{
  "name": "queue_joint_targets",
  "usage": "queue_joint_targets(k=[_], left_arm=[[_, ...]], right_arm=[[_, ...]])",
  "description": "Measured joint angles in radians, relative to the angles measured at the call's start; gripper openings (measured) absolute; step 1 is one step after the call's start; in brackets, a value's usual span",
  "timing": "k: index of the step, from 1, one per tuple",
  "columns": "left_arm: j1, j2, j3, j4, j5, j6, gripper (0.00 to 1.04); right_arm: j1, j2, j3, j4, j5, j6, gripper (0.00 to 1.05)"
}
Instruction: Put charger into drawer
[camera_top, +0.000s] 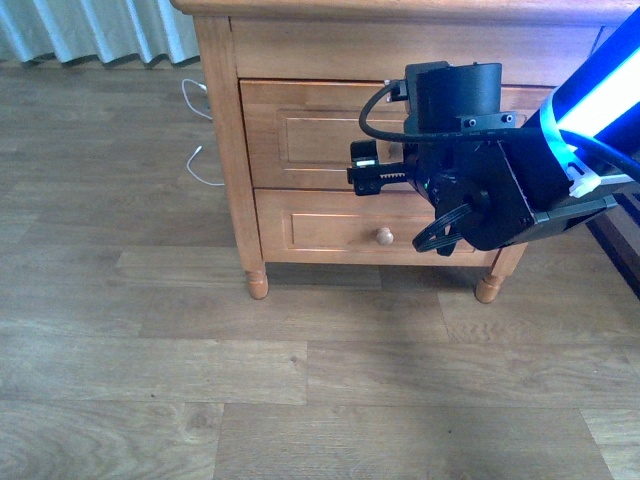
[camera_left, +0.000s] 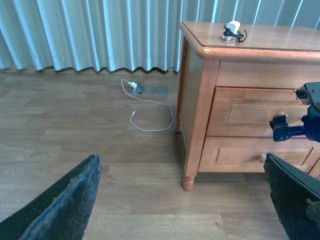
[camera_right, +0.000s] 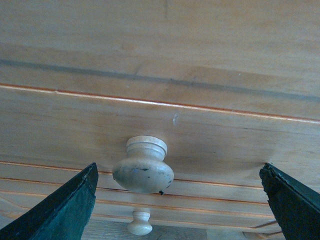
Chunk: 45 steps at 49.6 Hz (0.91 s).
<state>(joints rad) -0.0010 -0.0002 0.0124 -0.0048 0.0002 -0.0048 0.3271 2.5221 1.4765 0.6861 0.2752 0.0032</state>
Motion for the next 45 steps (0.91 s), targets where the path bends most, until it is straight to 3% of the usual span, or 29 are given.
queue_joint_targets(k=[45], left_arm=[[0.0,0.0,0.0,0.0,0.0,0.0,0.99]], right_arm=[[0.041,-0.024,0.002,0.002,0.012,0.048,0.97]])
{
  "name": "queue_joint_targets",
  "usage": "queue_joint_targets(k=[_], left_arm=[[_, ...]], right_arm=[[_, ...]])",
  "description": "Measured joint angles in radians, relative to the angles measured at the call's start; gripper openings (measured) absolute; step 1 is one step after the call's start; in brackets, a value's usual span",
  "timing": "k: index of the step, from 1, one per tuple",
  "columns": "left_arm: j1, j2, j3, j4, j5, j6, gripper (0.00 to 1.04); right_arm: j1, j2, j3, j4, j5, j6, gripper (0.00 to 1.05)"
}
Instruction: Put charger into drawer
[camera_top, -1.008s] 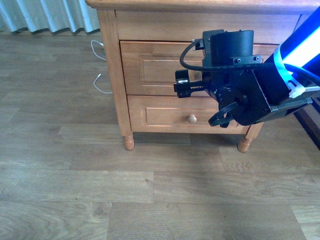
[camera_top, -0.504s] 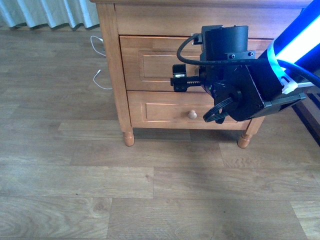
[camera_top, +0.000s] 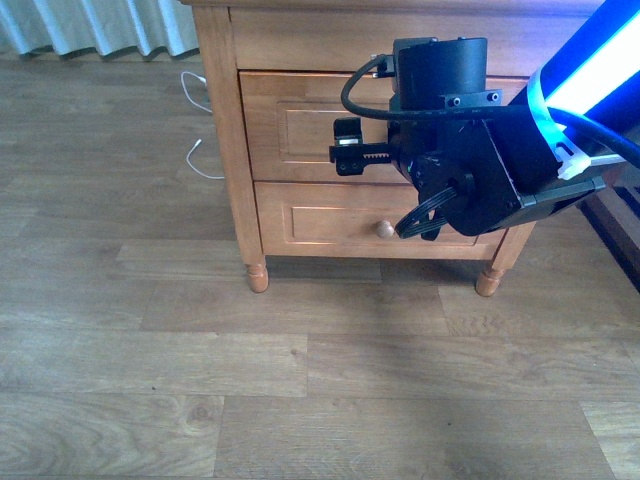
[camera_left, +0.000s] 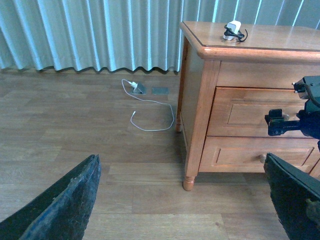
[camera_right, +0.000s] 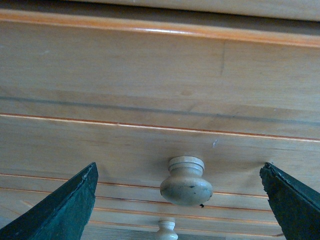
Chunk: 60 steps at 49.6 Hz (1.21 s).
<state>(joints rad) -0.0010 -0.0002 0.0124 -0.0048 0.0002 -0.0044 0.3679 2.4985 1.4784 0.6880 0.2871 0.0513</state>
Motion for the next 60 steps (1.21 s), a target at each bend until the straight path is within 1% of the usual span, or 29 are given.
queue_joint_targets(k=[17,18,19,23,25,33,36,40,43,60], left_arm=[[0.0,0.0,0.0,0.0,0.0,0.0,0.99],[0.0,0.0,0.0,0.0,0.0,0.0,0.99],[0.0,0.0,0.0,0.0,0.0,0.0,0.99],[0.0,0.0,0.0,0.0,0.0,0.0,0.99],[0.0,0.0,0.0,0.0,0.0,0.0,0.99],[0.0,0.0,0.0,0.0,0.0,0.0,0.99],[0.0,0.0,0.0,0.0,0.0,0.0,0.99],[0.0,0.0,0.0,0.0,0.0,0.0,0.99],[0.0,0.0,0.0,0.0,0.0,0.0,0.99],[0.0,0.0,0.0,0.0,0.0,0.0,0.99]], right_arm=[[0.004,0.0,0.008,-0.01,0.008,-0.002,0.96],[0.005,0.0,0.008,-0.01,0.008,-0.002,0.93],[0.005,0.0,0.008,-0.01,0.008,-0.003,0.88],[0.006,0.0,0.01,-0.01,0.008,-0.007,0.78],[0.008,0.002,0.012,-0.01,0.008,-0.011,0.71],[0.014,0.01,0.018,-0.011,0.008,-0.024,0.49],[0.013,0.013,0.019,-0.016,0.014,-0.029,0.35],[0.011,0.013,0.019,-0.019,0.014,-0.029,0.25],[0.011,0.013,0.019,-0.02,0.018,-0.029,0.23],[0.011,0.003,0.001,-0.031,0.009,-0.019,0.23]])
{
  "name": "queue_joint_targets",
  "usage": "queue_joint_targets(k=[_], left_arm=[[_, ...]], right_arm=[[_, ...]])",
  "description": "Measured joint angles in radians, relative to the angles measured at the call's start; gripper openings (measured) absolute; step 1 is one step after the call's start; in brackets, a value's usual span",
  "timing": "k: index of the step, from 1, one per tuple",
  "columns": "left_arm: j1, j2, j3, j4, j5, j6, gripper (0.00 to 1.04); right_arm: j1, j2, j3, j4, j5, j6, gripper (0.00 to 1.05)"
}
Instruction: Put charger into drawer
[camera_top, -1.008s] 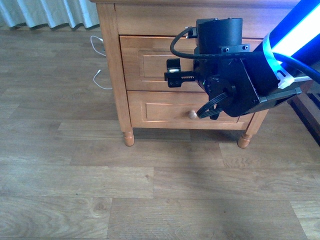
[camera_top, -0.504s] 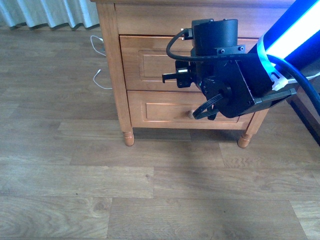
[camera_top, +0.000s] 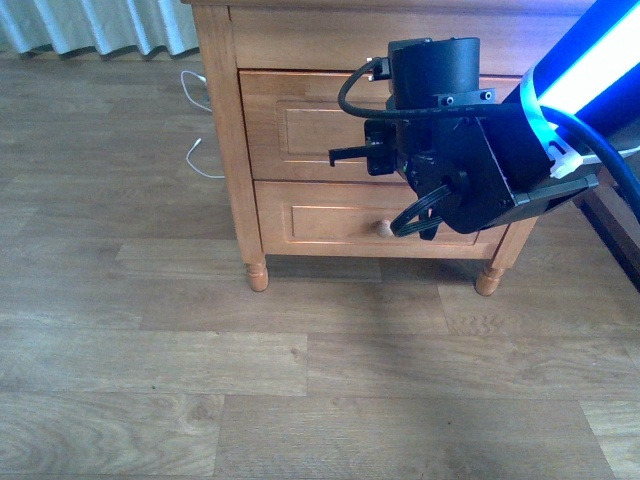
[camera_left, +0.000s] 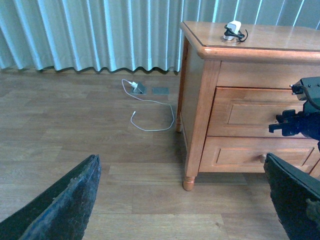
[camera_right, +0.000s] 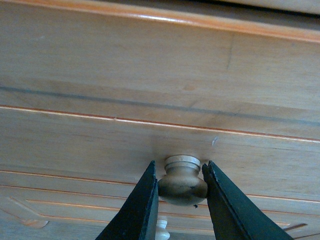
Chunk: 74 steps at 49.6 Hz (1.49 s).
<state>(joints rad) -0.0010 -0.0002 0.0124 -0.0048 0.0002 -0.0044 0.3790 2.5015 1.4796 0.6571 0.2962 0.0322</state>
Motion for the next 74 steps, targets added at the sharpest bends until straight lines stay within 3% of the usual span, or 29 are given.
queue_joint_targets(k=[14,25,36,56,66,74], left_arm=[[0.0,0.0,0.0,0.0,0.0,0.0,0.99],[0.0,0.0,0.0,0.0,0.0,0.0,0.99],[0.0,0.0,0.0,0.0,0.0,0.0,0.99],[0.0,0.0,0.0,0.0,0.0,0.0,0.99],[0.0,0.0,0.0,0.0,0.0,0.0,0.99],[0.0,0.0,0.0,0.0,0.0,0.0,0.99]], right_arm=[[0.012,-0.122,-0.196,0.002,-0.026,0.066,0.23],[0.037,-0.281,-0.404,-0.09,-0.035,0.162,0.23],[0.045,-0.385,-0.515,-0.176,-0.06,0.208,0.23],[0.061,-0.485,-0.666,-0.177,-0.079,0.227,0.23],[0.065,-0.488,-0.74,-0.195,-0.06,0.227,0.54],[0.072,-0.663,-0.84,-0.212,-0.07,0.225,0.89]])
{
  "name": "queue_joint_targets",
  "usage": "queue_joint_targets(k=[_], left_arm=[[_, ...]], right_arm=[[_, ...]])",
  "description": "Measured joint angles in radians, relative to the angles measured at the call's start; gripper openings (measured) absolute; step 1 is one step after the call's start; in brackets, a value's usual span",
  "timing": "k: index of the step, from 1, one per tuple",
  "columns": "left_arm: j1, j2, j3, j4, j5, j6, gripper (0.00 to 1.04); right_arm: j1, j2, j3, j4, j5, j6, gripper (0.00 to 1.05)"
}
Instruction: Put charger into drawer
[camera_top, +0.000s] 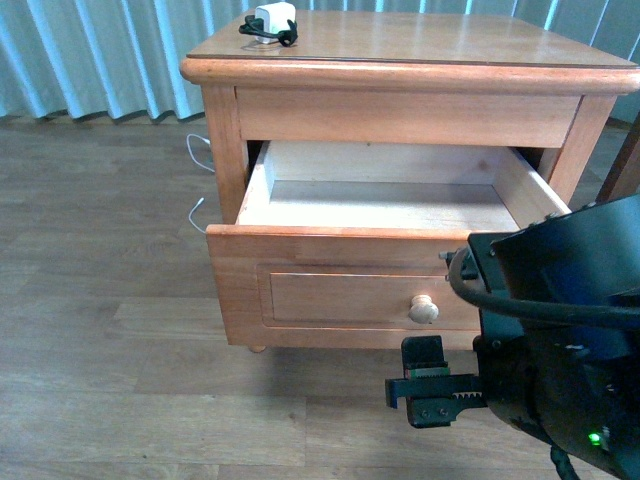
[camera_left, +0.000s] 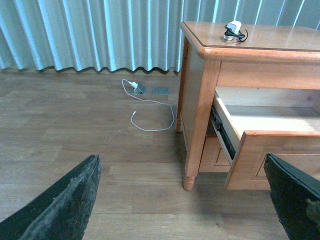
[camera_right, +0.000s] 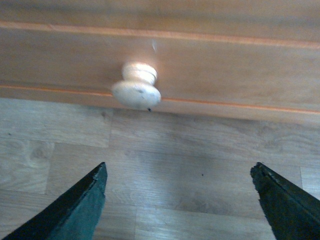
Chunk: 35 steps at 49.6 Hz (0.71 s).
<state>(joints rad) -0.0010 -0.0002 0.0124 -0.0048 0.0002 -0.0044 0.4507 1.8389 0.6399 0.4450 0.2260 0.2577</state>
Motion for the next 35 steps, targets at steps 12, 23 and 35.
queue_joint_targets(k=[12,23,35], left_arm=[[0.0,0.0,0.0,0.0,0.0,0.0,0.99],[0.0,0.0,0.0,0.0,0.0,0.0,0.99],[0.0,0.0,0.0,0.0,0.0,0.0,0.99]], right_arm=[[-0.085,-0.305,-0.038,-0.105,-0.05,-0.033,0.97],[-0.191,-0.533,-0.039,-0.237,-0.139,-0.079,0.97],[-0.279,-0.787,-0.061,-0.351,-0.222,-0.116,0.97]])
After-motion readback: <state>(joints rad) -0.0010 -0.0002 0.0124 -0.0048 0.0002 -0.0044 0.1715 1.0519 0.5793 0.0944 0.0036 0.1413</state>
